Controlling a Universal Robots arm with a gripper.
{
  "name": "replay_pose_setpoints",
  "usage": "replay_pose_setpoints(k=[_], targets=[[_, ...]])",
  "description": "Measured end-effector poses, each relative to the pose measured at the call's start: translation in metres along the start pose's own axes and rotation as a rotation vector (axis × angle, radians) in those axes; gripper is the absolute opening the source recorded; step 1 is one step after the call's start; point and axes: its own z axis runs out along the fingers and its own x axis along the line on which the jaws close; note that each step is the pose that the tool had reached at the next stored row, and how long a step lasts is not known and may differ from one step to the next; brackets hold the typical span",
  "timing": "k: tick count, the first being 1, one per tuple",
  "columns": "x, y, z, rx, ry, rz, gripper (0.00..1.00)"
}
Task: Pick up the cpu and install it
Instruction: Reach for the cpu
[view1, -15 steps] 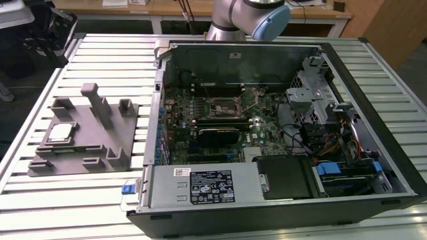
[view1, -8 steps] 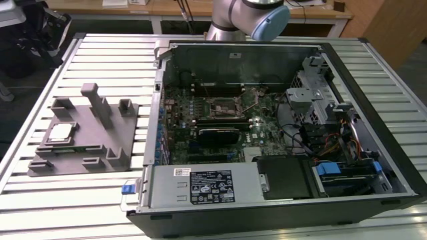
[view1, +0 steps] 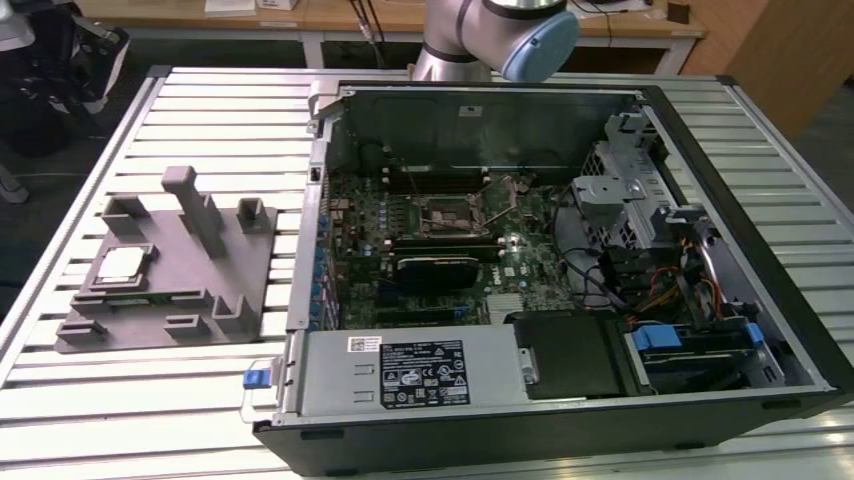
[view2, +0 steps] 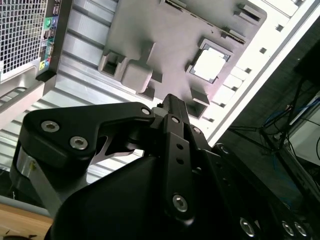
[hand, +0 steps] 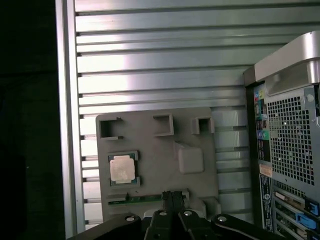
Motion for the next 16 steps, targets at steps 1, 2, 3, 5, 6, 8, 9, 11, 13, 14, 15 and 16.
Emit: replay_pose_setpoints(k=[1, 2, 3, 5, 6, 8, 9, 11, 13, 14, 15, 16], targets=[[0.0012, -0.0001, 0.0, 0.0, 0.0, 0.0, 0.11], [0.0024, -0.0002, 0.0, 0.0001, 0.0, 0.0, 0.11], [0.0037, -0.0003, 0.0001, 0.0, 0.0, 0.0, 0.11], [0.0069, -0.0006, 0.0001, 0.0, 0.0, 0.0, 0.11], [0.0086, -0.0007, 0.0002, 0.0, -0.0001, 0.0, 0.11], [0.0127, -0.001, 0.0001, 0.0001, 0.0001, 0.0, 0.11], [0.0149, -0.0011, 0.0001, 0.0002, 0.0001, 0.0, 0.11], [0.0193, -0.0015, 0.0003, 0.0001, 0.0, 0.0, 0.11], [0.0237, -0.0019, 0.0004, 0.0, 0.0, 0.0, 0.11], [0.0255, -0.002, 0.0006, 0.0, 0.0, 0.0, 0.11], [0.0272, -0.0022, 0.0006, 0.0, -0.0001, 0.0, 0.11], [0.029, -0.0023, 0.0006, 0.0, 0.0001, 0.0, 0.11]])
